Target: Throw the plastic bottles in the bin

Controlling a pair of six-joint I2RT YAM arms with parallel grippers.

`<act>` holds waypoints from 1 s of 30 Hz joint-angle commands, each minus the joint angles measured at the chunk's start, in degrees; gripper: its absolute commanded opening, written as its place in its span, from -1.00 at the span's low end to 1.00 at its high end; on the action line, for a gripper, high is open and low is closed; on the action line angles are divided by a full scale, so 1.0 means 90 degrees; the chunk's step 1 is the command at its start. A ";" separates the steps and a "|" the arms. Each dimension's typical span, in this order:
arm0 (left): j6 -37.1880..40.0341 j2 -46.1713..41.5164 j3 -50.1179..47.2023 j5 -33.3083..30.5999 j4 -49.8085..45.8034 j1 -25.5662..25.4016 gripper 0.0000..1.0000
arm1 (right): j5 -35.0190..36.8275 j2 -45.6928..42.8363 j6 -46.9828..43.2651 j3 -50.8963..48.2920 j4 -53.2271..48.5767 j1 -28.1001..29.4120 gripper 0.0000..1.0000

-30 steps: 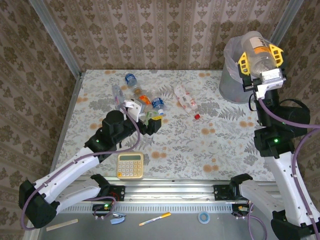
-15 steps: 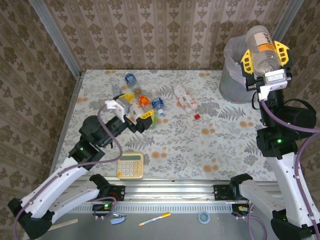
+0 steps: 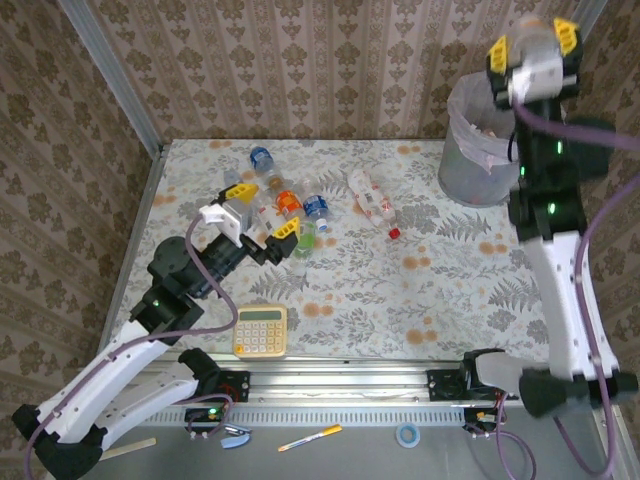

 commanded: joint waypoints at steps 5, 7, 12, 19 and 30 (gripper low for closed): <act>-0.0083 0.0233 0.0304 -0.0240 -0.0346 0.0065 0.99 | 0.1760 0.2840 0.0965 0.3540 -0.4825 -0.0381 1.00; -0.0157 0.0284 0.0371 -0.0221 -0.0517 0.0075 0.99 | 0.1727 0.2851 0.1194 0.3546 -0.4906 -0.0371 1.00; -0.0251 0.0270 0.0415 -0.0289 -0.0825 0.0075 0.99 | 0.1518 0.2541 0.1478 0.3344 -0.4739 -0.0391 1.00; -0.0389 0.0267 0.0337 -0.0454 -0.0772 0.0085 1.00 | 0.1076 0.1974 0.1586 0.2867 -0.4507 -0.0410 1.00; -0.0713 0.0199 0.0564 -0.0989 -0.1545 0.0085 0.99 | 0.0104 0.1238 0.2277 0.2222 -0.4429 -0.0420 1.00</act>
